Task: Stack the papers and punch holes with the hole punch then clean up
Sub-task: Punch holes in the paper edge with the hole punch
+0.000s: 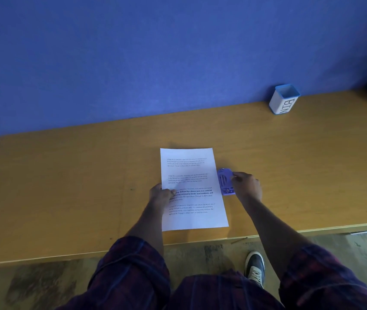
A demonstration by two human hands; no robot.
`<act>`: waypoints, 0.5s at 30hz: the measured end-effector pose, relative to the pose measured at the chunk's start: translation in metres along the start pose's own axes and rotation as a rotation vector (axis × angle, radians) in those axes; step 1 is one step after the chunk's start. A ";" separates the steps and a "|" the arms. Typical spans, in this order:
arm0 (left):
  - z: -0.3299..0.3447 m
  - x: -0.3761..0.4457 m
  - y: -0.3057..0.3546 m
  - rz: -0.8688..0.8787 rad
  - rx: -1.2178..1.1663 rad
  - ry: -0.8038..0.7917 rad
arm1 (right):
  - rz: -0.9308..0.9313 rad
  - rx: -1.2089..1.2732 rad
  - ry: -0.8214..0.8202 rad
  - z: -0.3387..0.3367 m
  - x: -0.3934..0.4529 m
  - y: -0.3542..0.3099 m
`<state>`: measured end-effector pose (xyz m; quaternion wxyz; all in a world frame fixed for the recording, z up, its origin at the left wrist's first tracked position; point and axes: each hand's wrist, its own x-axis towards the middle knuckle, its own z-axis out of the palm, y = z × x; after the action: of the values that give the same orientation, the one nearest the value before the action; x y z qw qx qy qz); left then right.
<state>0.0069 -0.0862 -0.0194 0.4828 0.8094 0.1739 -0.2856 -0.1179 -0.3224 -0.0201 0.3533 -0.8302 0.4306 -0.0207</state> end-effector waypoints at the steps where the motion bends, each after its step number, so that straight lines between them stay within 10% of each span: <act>1: 0.000 0.000 0.000 0.004 0.003 0.002 | 0.001 0.001 -0.004 0.000 0.000 0.000; 15: 0.011 -0.005 -0.003 0.063 0.097 0.049 | 0.019 0.039 -0.014 -0.002 0.002 -0.002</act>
<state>-0.0022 -0.0940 -0.0220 0.4476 0.8435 0.1459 -0.2586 -0.1155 -0.3243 -0.0183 0.3724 -0.8193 0.4355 -0.0199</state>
